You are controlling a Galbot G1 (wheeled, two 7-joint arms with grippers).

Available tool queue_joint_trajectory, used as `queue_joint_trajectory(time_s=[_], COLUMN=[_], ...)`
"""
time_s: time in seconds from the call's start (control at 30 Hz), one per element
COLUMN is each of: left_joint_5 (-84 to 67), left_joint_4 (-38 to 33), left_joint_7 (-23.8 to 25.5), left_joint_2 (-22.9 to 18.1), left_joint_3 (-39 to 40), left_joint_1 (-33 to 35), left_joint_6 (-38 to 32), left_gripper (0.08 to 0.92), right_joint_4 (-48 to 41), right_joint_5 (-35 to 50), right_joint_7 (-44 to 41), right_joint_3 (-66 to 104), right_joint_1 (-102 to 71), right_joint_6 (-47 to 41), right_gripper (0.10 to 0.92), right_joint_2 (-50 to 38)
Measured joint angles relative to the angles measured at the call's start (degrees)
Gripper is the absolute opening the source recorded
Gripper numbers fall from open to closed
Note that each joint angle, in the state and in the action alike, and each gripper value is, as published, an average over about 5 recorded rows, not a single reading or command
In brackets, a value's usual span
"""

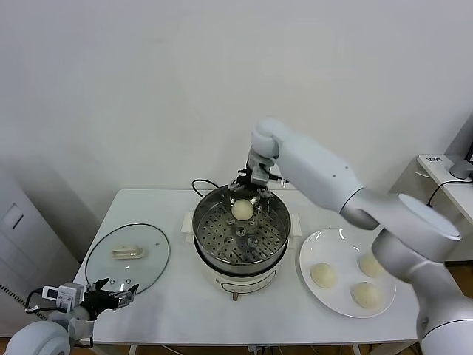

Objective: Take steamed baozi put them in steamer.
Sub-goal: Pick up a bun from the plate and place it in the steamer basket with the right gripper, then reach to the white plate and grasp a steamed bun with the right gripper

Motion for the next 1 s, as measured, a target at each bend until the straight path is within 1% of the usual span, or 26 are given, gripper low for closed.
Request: queue_joint_trajectory(time_s=[0.23, 0.37, 0.47, 0.63, 0.8, 1.0], left_joint_5=[0.21, 0.22, 0.22, 0.2, 0.06, 0.02], left_joint_4=[-0.36, -0.54, -0.58, -0.64, -0.8, -1.07], left_joint_7=[-0.02, -0.03, -0.05, -0.05, -0.08, -0.23], left_joint_2=[0.06, 0.13, 0.17, 0.05, -0.18, -0.53], left_joint_3=[0.19, 0.15, 0.15, 0.15, 0.12, 0.0], left_joint_1=[-0.12, -0.45, -0.57, -0.53, -0.64, -0.65], left_joint_6=[0.12, 0.15, 0.17, 0.19, 0.35, 0.58], left_gripper=[0.823, 0.823, 0.823, 0.823, 0.823, 0.823], right_joint_4=[3.71, 6.13, 8.11, 11.87, 15.42, 18.63], right_joint_5=[14.97, 22.93, 27.99, 34.38, 38.25, 40.74], right_joint_7=[-0.3, -0.4, -0.2, 0.6, 1.82, 3.62], right_joint_3=[-12.21, -18.86, -23.3, -29.39, -33.24, -35.51], right_joint_1=[8.53, 12.89, 15.41, 17.95, 18.81, 17.84], right_joint_6=[-0.14, -2.9, -8.24, -21.81, -33.81, -42.38], right_gripper=[0.823, 0.823, 0.823, 0.823, 0.823, 0.823], right_joint_2=[-7.32, -11.79, -15.1, -20.62, -25.63, -30.44])
